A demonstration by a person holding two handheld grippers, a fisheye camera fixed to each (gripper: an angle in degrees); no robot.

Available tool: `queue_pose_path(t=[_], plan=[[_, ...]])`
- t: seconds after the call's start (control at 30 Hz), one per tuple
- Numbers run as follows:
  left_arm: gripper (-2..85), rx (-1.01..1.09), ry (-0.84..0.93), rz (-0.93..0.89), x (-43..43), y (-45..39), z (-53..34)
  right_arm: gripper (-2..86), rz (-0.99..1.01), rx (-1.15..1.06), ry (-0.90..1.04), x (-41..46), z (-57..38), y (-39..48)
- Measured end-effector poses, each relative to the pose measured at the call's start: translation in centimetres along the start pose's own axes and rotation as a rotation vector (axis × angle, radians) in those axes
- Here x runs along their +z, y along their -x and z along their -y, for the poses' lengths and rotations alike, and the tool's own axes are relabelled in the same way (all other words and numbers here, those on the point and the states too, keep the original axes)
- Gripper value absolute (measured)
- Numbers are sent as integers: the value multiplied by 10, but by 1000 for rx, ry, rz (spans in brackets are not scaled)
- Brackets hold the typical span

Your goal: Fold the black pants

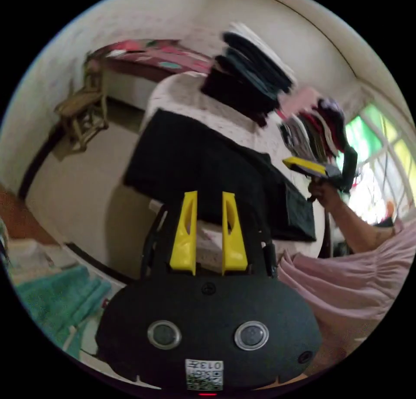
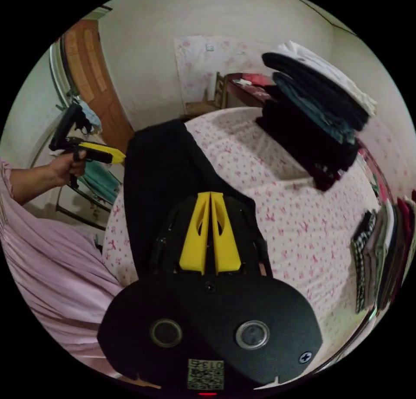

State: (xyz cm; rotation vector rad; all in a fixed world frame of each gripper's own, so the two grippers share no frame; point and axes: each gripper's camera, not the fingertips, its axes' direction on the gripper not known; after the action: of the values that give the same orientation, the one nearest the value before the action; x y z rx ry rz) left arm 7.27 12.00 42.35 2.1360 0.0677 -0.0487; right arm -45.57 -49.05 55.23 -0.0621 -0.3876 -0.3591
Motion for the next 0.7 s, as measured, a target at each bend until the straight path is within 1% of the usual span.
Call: queue_pose_path(t=[0.03,0.07,0.13,0.17,0.23,0.33,0.43,0.5,0.53,0.63,0.7], plan=[[121,-109,-43,-40,-10,41,-10,22,46,-38,-11,8,19,1],[130,-155,-59,-68,-13,60,-14,35,92,-68,-4,18,39,3],[166,-287,-66,-210,-10,122,-28,59,155,-99,19,37,68,5],[172,-316,-69,-247,-7,135,-31,73,190,-95,25,49,88,6],[190,-388,-80,-413,8,174,-36,86,248,-107,48,68,117,9],[196,-402,-114,-574,24,204,-34,97,304,-142,106,101,159,15],[191,-411,-130,-683,40,223,-30,120,358,-156,184,134,191,15],[179,-404,-123,-731,49,227,-27,136,381,-161,268,160,206,14],[158,-395,-113,-757,54,227,-25,136,391,-159,292,166,208,13],[108,-386,-143,-772,55,223,-25,128,469,-120,397,191,210,3],[95,-357,-177,-755,46,212,-25,111,482,-140,430,190,209,-2]])
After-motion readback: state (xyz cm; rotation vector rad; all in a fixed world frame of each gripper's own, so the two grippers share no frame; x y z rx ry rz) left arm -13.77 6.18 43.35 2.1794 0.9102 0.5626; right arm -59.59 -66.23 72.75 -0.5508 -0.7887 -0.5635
